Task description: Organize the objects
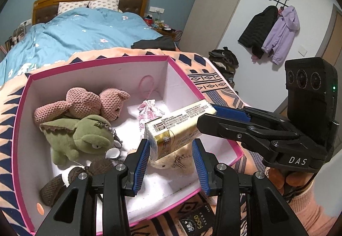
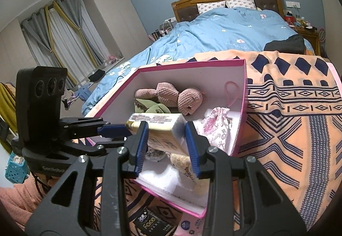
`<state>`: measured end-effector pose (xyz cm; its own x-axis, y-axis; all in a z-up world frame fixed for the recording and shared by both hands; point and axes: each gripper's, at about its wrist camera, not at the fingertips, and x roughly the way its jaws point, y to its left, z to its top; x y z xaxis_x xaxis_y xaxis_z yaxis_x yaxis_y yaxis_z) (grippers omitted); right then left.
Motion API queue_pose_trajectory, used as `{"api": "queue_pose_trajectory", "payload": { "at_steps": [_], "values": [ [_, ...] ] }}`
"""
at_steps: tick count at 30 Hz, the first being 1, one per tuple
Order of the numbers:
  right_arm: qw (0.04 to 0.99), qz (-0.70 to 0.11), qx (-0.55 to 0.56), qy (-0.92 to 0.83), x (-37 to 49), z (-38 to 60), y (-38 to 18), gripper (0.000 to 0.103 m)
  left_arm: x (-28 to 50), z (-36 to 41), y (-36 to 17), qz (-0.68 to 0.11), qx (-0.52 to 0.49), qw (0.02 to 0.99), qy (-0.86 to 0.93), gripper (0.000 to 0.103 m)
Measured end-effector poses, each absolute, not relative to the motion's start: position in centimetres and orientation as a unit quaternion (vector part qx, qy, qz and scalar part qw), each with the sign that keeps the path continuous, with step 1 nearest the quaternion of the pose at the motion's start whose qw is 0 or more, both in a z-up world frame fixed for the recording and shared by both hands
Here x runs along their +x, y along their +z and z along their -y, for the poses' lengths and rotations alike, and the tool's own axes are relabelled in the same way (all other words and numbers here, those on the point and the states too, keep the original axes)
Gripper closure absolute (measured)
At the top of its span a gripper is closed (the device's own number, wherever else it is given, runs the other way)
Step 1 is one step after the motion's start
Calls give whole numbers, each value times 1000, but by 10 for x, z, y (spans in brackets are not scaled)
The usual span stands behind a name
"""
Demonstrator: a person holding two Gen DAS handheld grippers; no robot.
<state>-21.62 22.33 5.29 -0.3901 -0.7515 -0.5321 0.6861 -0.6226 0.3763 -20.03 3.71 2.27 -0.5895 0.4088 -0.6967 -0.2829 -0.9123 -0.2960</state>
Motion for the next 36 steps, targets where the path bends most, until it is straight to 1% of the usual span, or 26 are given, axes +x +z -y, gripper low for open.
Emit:
{"api": "queue_pose_trajectory", "payload": {
  "at_steps": [36],
  "values": [
    [413, 33, 373, -830, -238, -210, 35, 64, -228, -37, 6, 72, -442, 175, 877, 62]
  ]
}}
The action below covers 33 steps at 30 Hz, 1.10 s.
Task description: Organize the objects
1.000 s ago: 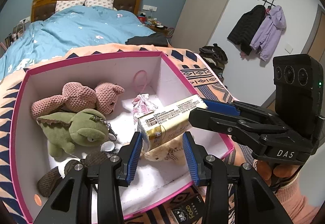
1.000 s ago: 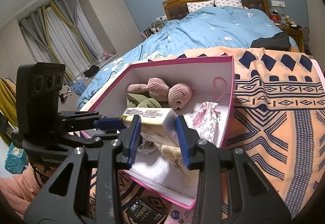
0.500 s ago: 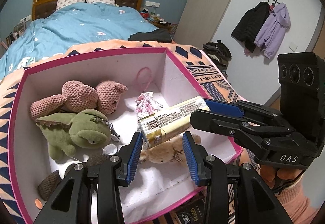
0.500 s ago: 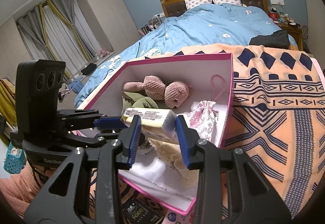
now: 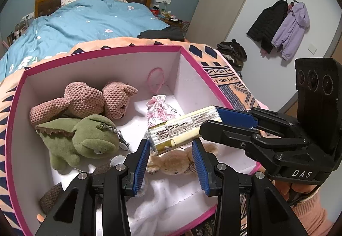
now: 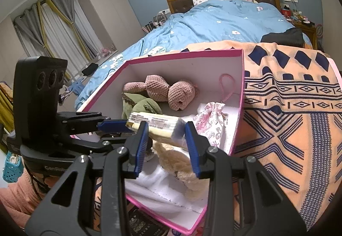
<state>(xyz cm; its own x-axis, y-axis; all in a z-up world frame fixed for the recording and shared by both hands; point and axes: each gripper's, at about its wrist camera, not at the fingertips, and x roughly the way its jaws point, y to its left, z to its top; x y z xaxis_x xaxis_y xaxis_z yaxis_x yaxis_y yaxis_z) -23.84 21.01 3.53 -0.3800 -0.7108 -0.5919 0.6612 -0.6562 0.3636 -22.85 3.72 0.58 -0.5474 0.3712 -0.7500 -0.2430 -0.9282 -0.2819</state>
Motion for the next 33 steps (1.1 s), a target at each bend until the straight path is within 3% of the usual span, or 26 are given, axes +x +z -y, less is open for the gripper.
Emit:
{"api": "queue_pose_trajectory", "payload": {
  "at_steps": [33],
  "values": [
    [370, 24, 384, -846, -259, -197, 31, 64, -252, -29, -3, 82, -445, 146, 880, 60]
  ]
}}
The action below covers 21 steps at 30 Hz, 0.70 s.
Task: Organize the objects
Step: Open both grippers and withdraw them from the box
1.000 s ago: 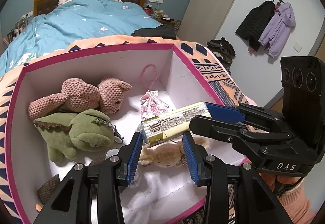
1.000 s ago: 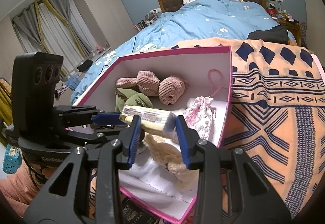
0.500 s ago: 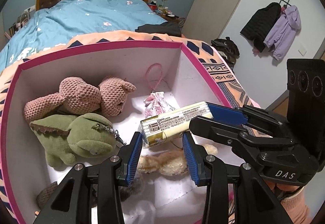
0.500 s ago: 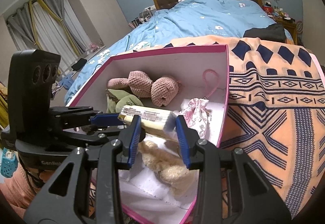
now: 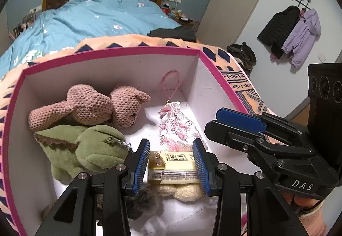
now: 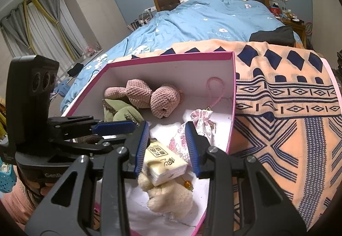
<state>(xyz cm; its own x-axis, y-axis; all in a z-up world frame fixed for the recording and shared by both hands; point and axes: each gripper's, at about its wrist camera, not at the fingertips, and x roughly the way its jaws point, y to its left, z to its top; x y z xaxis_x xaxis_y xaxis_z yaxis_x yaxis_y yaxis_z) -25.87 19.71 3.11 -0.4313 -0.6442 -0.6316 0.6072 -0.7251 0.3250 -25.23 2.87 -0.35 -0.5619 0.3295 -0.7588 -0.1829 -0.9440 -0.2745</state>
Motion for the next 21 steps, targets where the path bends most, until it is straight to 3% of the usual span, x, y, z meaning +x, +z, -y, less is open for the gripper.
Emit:
{"api": "queue_pose_trajectory", "payload": {
  "at_steps": [3, 21],
  "values": [
    [373, 28, 382, -845, -255, -200, 31, 64, -243, -27, 3, 76, -427, 144, 889, 59],
    [425, 53, 335, -839, -197, -239, 53, 62, -152, -41, 52, 14, -304, 135, 943, 28]
  ]
}}
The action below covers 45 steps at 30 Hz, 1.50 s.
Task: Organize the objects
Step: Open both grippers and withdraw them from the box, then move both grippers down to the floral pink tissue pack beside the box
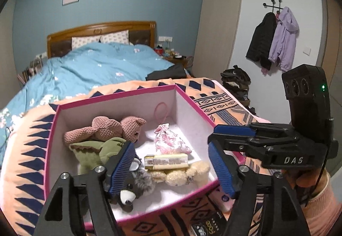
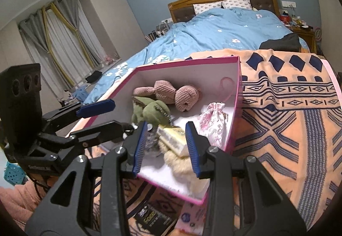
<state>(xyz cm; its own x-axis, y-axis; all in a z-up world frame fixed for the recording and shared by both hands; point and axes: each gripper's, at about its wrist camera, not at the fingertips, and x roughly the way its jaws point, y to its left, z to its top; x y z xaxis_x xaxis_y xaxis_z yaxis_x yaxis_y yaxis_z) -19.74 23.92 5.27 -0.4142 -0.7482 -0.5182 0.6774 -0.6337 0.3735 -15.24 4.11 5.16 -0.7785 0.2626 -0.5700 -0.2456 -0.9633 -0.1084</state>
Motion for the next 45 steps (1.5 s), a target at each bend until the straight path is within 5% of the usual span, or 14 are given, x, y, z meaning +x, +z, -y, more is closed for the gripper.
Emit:
{"api": "queue_pose_trajectory", "payload": {
  "at_steps": [9, 32, 40, 45],
  "values": [
    [430, 61, 316, -844, -148, -281, 52, 49, -107, -52, 45, -1, -294, 148, 944, 21],
    [336, 95, 441, -827, -166, -320, -50, 47, -112, -93, -66, -23, -440, 148, 885, 22],
    [356, 67, 453, -815, -160, -297, -60, 55, -109, -78, -72, -19, -448, 126, 885, 40],
    [364, 55, 451, -813, -152, -287, -61, 55, -100, -62, -69, -33, -449, 94, 888, 41]
  ]
}}
